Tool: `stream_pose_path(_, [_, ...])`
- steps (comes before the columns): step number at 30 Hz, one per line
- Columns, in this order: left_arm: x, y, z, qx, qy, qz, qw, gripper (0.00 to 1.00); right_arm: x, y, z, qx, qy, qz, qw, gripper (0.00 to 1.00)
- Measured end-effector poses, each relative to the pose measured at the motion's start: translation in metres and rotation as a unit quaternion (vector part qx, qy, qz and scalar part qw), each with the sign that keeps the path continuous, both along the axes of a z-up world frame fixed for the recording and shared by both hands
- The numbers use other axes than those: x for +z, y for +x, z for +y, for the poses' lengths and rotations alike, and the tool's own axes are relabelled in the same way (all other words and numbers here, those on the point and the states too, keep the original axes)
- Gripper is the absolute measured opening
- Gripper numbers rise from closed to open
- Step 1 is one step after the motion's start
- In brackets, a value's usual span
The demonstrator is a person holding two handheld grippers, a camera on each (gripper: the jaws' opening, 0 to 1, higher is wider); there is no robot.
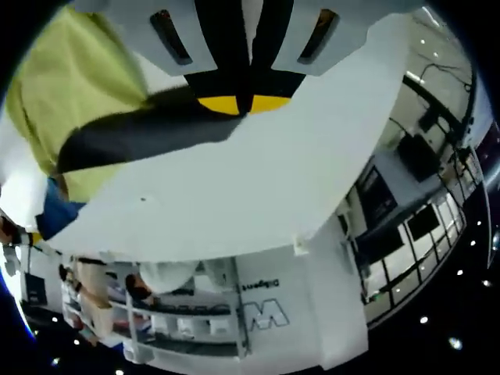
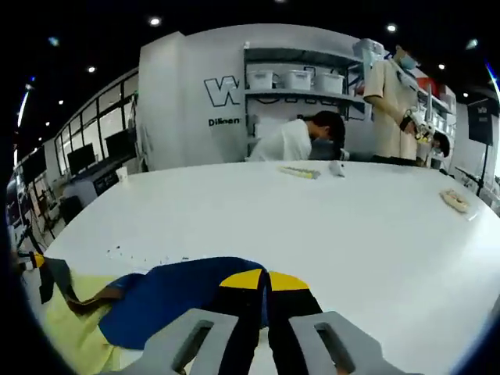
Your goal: Fold the garment on the visible template until the final outline fits inside the template.
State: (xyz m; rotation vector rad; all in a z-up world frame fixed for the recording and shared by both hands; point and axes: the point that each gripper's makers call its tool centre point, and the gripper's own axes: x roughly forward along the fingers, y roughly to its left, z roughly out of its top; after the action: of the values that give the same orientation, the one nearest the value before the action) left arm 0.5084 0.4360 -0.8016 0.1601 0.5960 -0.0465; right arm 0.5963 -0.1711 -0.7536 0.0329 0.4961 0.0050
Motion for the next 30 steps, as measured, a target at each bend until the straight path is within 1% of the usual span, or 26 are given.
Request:
stream_pose_path(2, [0.000, 0.000, 0.001, 0.004, -0.003, 0.001, 1.0000, 0.00, -0.002, 0.000, -0.003, -0.004, -0.002, 0.003, 1.0000, 0.00])
stream_pose_path(3, [-0.003, 0.001, 0.002, 0.009, -0.014, 0.000, 0.9999, 0.00, -0.013, -0.003, -0.017, -0.017, -0.010, 0.013, 0.9997, 0.00])
stream_pose_path(4, [-0.010, 0.002, 0.006, 0.012, -0.014, 0.008, 0.9998, 0.00, -0.018, -0.004, -0.028, -0.029, -0.015, 0.017, 0.9993, 0.00])
stream_pose_path(8, [-0.017, 0.000, 0.016, 0.024, -0.010, 0.015, 0.9995, 0.00, -0.029, -0.007, -0.046, -0.049, -0.018, 0.026, 0.9983, 0.00])
stream_pose_path(9, [-0.019, 0.001, 0.020, 0.032, -0.010, 0.017, 0.9993, 0.00, -0.030, -0.011, -0.050, -0.057, -0.021, 0.032, 0.9977, 0.00])
stream_pose_path(10, [-0.022, 0.001, 0.025, 0.034, -0.009, 0.018, 0.9992, 0.00, -0.032, -0.012, -0.053, -0.059, -0.021, 0.034, 0.9974, 0.00])
stream_pose_path(11, [-0.024, 0.001, 0.028, 0.036, -0.008, 0.020, 0.9991, 0.00, -0.031, -0.018, -0.054, -0.064, -0.022, 0.036, 0.9971, 0.00])
stream_pose_path(15, [-0.022, -0.001, 0.026, 0.044, -0.005, 0.019, 0.9989, 0.00, -0.037, -0.023, -0.070, -0.075, -0.029, 0.041, 0.9959, 0.00])
stream_pose_path(18, [-0.024, -0.003, 0.027, 0.049, 0.000, 0.026, 0.9985, 0.00, -0.039, -0.025, -0.083, -0.085, -0.034, 0.040, 0.9950, 0.00])
stream_pose_path(20, [-0.027, -0.002, 0.030, 0.051, 0.000, 0.030, 0.9983, 0.00, -0.041, -0.025, -0.088, -0.088, -0.034, 0.042, 0.9946, 0.00])
stream_pose_path(22, [-0.028, -0.003, 0.031, 0.052, 0.001, 0.035, 0.9981, 0.00, -0.043, -0.030, -0.085, -0.090, -0.034, 0.050, 0.9941, 0.00])
stream_pose_path(23, [-0.028, -0.003, 0.031, 0.051, 0.003, 0.038, 0.9980, 0.00, -0.047, -0.031, -0.088, -0.091, -0.034, 0.055, 0.9938, 0.00])
stream_pose_path(26, [-0.032, -0.002, 0.032, 0.048, 0.008, 0.043, 0.9979, 0.00, -0.052, -0.033, -0.088, -0.091, -0.035, 0.060, 0.9934, 0.00])
stream_pose_path(27, [-0.035, -0.002, 0.032, 0.048, 0.010, 0.047, 0.9977, 0.00, -0.054, -0.035, -0.095, -0.097, -0.038, 0.063, 0.9926, 0.00])
stream_pose_path(30, [-0.039, -0.002, 0.033, 0.046, 0.011, 0.051, 0.9976, 0.00, -0.055, -0.039, -0.103, -0.105, -0.036, 0.065, 0.9917, 0.00])
